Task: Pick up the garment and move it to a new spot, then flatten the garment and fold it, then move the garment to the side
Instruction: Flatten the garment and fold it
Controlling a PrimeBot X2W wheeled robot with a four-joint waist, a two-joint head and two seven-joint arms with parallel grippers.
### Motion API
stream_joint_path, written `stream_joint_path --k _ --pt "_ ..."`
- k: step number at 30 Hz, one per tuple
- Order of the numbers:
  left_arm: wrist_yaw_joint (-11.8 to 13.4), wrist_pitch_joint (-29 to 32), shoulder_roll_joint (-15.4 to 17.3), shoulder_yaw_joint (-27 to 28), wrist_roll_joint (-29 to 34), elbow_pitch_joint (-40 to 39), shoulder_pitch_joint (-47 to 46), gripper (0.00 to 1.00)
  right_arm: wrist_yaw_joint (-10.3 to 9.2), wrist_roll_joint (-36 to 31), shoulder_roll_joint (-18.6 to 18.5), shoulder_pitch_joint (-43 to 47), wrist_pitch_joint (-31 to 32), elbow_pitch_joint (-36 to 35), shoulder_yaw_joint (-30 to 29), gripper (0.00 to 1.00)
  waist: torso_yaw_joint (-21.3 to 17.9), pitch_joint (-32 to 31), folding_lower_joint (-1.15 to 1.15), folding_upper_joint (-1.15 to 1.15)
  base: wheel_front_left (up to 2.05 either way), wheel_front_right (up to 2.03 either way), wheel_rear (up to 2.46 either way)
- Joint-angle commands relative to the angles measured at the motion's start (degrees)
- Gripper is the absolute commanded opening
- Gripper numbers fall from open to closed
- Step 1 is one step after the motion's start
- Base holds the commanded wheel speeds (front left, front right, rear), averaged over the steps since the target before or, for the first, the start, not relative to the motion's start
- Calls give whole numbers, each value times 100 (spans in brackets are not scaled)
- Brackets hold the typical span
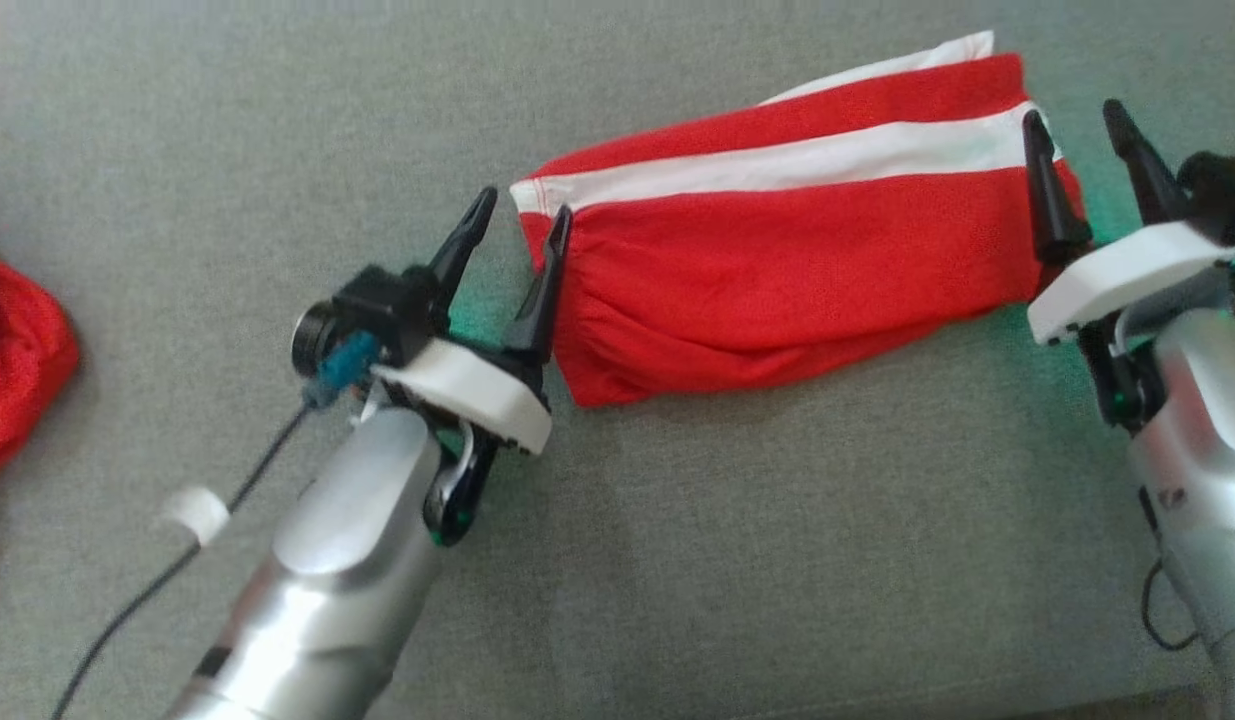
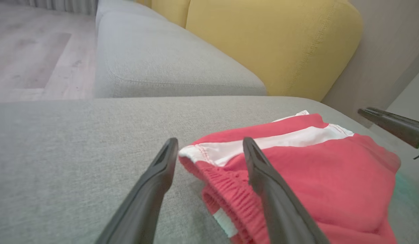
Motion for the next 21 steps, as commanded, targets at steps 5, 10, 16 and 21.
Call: stream_joint_path --k 5,10,16,21 --pt "585 -258 99 328 438 -510 751 100 37 145 108 806 -167 -414 -30 100 -67 -732 0 0 0 0 0" --pt "1162 -264 84 863 1062 -1823 1932 100 37 -89 258 1894 -170 -1044 -564 100 -29 -1222 0 0 0 0 0" --pt "1430 -265 -48 1157 1627 -2981 3173 100 37 -381 619 2929 -171 -1575 -1273 100 151 -1537 0 0 0 0 0" --pt "1477 -266 -119 1190 1840 -3377 3753 100 37 -696 769 3241 -171 -1832 -1639 100 359 -1602 0 0 0 0 0"
